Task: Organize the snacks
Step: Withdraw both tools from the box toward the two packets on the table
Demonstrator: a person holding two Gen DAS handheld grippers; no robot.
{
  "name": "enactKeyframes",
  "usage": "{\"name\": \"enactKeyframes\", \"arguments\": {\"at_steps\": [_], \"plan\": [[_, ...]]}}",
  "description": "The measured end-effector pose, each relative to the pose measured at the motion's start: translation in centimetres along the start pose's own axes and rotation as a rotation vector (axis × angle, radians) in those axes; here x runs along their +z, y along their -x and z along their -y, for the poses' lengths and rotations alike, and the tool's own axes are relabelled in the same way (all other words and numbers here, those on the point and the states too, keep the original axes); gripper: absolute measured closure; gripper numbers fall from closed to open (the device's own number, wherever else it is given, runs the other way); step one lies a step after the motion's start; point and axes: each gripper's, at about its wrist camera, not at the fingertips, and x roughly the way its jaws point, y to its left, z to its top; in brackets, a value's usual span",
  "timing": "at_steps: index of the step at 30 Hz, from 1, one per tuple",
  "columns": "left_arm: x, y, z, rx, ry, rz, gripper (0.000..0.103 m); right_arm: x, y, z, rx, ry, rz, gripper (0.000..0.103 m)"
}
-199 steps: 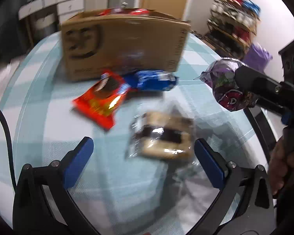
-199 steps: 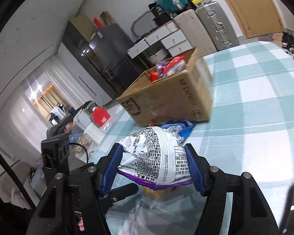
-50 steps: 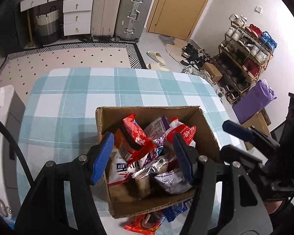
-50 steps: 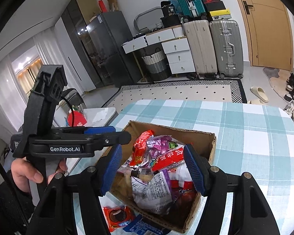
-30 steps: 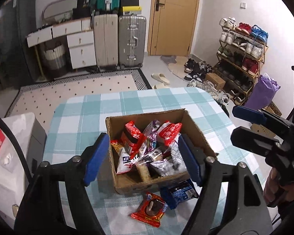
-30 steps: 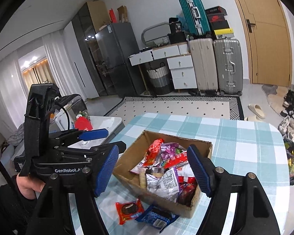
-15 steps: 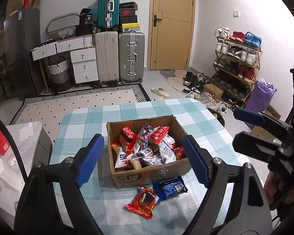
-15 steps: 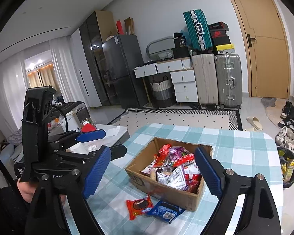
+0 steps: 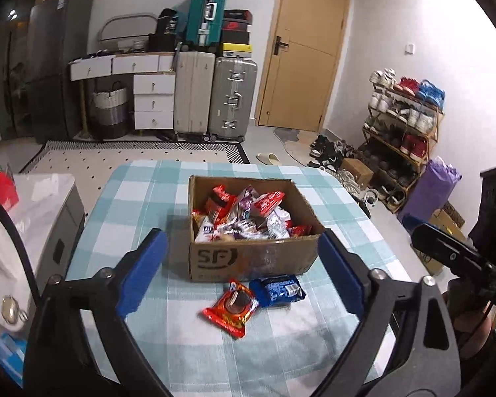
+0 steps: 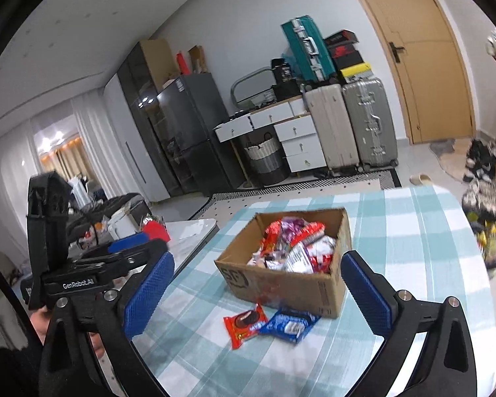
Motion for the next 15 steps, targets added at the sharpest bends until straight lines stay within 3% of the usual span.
{"name": "enactKeyframes", "arguments": {"at_steps": [7,15], "plan": [[-3.4,-1.1,-2.2,0.023,0.068,-0.022,0.001,-2.8,0.0,0.9,-0.048,-0.002,-0.018,0.000],[-7.6,-5.4,-4.0,0.065,0.108,-0.080,0.001,-6.4,-2.0,2.4,-0.081,-0.038,-0.078,0.000]]}}
